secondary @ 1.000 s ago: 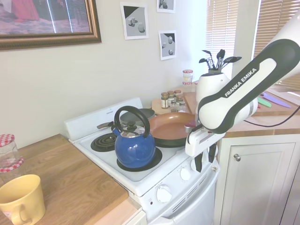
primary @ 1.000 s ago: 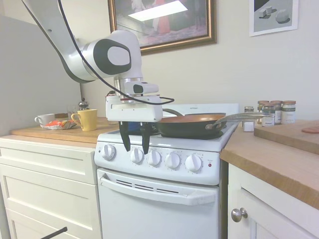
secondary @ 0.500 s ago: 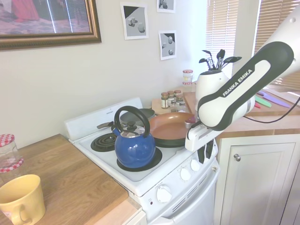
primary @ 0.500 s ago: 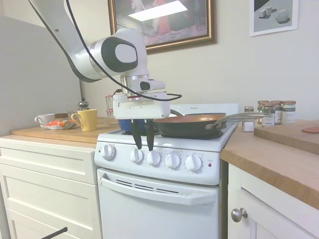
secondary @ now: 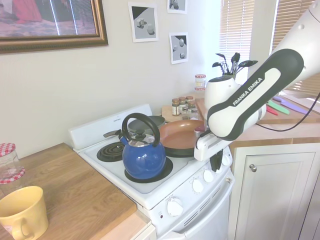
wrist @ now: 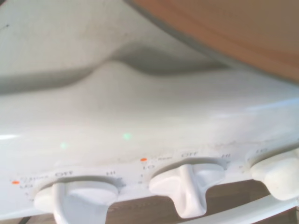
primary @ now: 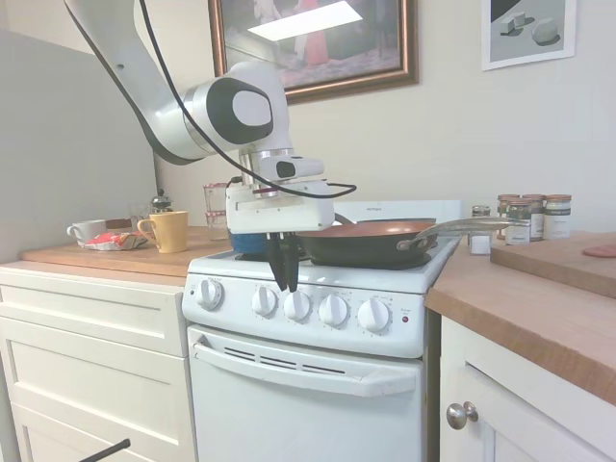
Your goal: Turn on the stove on the top left
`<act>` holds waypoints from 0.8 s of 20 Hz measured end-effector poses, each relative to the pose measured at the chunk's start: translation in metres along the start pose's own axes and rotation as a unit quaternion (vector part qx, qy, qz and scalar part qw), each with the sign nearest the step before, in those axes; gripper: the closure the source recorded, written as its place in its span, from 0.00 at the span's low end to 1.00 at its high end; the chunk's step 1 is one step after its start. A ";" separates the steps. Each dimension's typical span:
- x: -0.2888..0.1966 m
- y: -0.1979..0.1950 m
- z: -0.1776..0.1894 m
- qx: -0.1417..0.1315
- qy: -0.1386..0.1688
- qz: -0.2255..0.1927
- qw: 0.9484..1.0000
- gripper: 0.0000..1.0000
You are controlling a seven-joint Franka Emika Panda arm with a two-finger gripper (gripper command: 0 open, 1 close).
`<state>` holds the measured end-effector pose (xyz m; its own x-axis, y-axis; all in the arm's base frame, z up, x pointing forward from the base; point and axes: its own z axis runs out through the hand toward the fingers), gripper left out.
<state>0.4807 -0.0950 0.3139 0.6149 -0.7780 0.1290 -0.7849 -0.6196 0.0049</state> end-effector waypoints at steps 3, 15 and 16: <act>0.001 -0.003 0.004 -0.003 0.001 -0.001 1.000 1.00; 0.012 -0.010 0.028 -0.014 -0.001 -0.001 1.000 1.00; 0.012 -0.011 0.027 -0.014 -0.001 -0.002 1.000 1.00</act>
<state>0.4983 -0.1003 0.2887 0.6178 -0.7759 0.1275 -0.7845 -0.6193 0.0325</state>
